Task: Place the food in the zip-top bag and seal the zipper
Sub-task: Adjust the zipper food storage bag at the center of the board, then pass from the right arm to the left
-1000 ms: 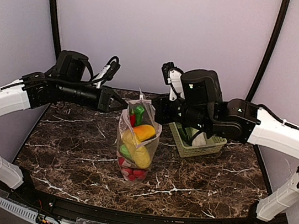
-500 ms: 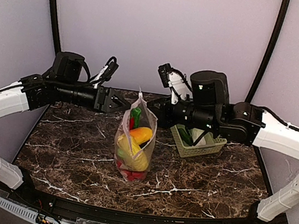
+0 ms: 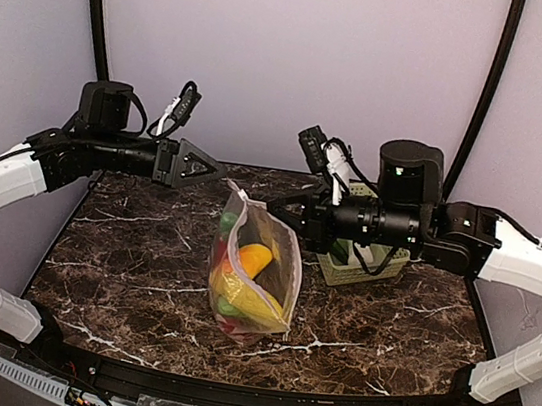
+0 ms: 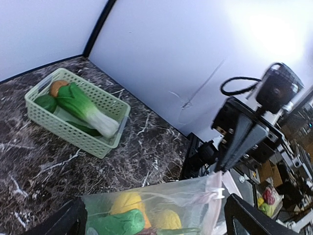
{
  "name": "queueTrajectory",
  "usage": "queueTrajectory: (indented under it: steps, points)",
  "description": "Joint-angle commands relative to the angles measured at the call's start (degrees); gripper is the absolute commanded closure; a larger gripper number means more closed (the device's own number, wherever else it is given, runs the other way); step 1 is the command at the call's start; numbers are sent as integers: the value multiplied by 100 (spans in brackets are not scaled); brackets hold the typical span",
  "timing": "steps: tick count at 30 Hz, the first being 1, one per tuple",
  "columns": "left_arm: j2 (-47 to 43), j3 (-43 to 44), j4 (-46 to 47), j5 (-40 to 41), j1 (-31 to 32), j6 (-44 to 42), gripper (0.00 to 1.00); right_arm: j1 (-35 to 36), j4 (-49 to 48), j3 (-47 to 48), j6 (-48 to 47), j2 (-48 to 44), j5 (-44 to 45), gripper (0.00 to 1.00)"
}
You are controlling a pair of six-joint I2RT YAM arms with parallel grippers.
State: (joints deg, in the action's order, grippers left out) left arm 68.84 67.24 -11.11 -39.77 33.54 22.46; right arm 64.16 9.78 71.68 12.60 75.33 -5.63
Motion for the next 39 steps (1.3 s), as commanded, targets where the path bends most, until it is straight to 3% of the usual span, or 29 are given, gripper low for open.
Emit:
queueTrajectory:
  steps: [1,6,28,37,38,39]
  points:
    - [-90,-61,627,-1478,-11,-897,1,-247,-686,-152,238,-254,-554,100]
    - [-100,-84,480,-2122,-5,-1596,3,-381,-658,-163,419,-226,-717,100]
    - [671,262,210,-2106,281,-2173,56,-608,-563,-5,682,-4,-1057,100]
    - [714,207,123,-1749,292,-2384,58,-657,-553,-5,700,16,-1139,100]
    - [712,203,103,-1712,293,-2432,57,-668,-551,-13,706,12,-1154,100]
    - [706,193,66,-1613,293,-2471,50,-670,-548,-14,708,8,-1160,100]
